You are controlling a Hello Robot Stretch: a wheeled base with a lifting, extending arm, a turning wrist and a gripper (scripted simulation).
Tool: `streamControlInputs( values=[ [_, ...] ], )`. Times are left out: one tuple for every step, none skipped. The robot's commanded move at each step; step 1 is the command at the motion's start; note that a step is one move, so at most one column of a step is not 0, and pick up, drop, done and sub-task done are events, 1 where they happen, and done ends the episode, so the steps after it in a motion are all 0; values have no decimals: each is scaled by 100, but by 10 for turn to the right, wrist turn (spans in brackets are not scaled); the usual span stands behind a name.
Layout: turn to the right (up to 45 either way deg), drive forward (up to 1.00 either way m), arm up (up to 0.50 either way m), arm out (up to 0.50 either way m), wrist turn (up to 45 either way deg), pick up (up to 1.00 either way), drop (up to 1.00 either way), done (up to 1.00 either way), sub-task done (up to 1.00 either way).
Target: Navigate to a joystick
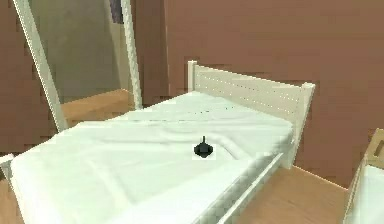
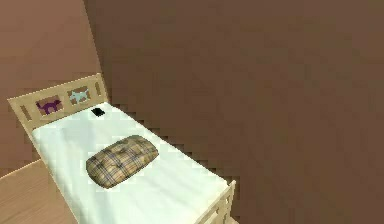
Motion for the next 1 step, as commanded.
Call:
streamControlInputs(
  values=[
    [0,0,0,0,0,0,0,100,0]
  ],
)
